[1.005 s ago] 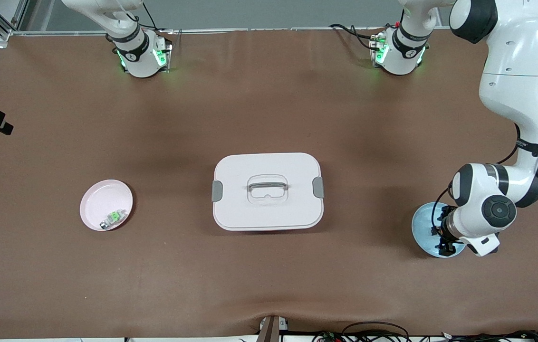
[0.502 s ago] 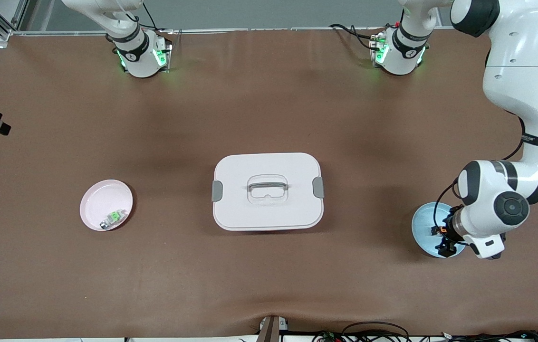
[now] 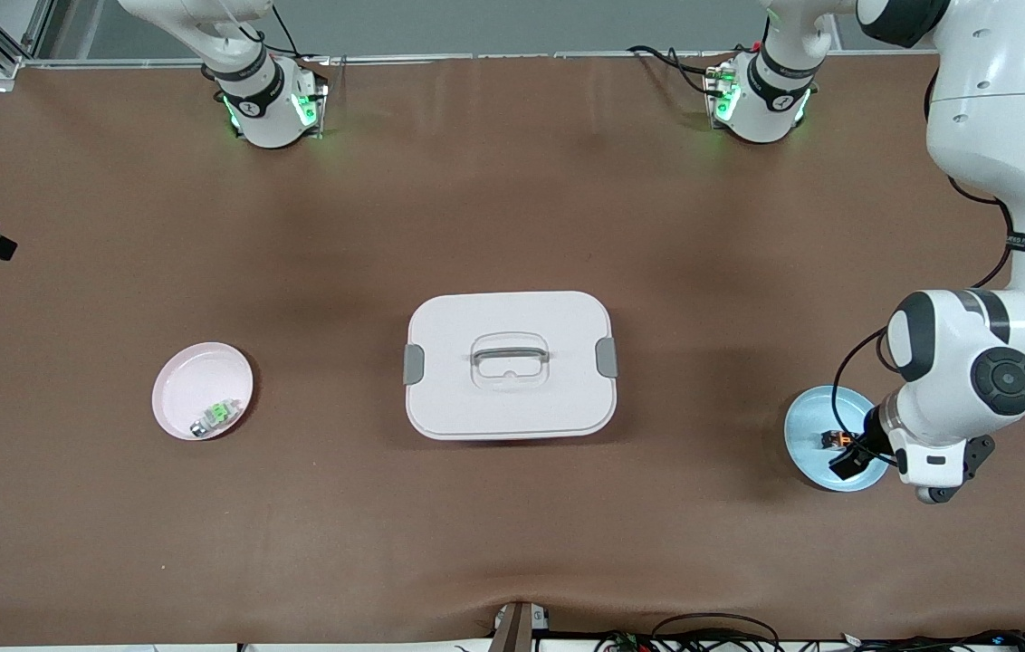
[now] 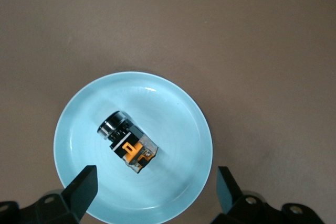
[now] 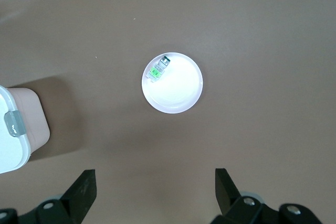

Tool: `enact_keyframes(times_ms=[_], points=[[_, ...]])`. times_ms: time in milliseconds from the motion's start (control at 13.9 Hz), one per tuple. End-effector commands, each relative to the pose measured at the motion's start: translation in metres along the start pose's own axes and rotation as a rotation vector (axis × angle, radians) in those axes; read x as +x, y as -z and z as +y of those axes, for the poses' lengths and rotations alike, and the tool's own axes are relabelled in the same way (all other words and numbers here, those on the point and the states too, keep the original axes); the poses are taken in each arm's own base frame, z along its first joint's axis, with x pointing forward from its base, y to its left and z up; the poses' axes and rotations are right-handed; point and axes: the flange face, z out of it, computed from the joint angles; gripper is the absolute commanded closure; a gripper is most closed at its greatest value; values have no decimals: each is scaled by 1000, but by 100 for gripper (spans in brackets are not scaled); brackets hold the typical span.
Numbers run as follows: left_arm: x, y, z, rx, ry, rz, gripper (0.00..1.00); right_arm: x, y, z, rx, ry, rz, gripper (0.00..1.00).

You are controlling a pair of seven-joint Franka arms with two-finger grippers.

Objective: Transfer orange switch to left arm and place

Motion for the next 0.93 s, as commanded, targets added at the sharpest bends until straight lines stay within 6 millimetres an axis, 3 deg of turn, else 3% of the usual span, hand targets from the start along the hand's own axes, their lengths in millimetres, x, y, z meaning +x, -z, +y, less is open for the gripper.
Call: enact_keyframes(times_ms=[0, 502, 861], points=[[-9, 17, -4, -8, -143, -9, 0, -4, 8, 3, 8, 52, 5, 0], [-14, 46, 1, -31, -565, 11, 0, -4, 16, 7, 6, 70, 25, 0], [-31, 106, 3, -44, -621, 23, 0, -6, 18, 6, -1, 73, 26, 0]])
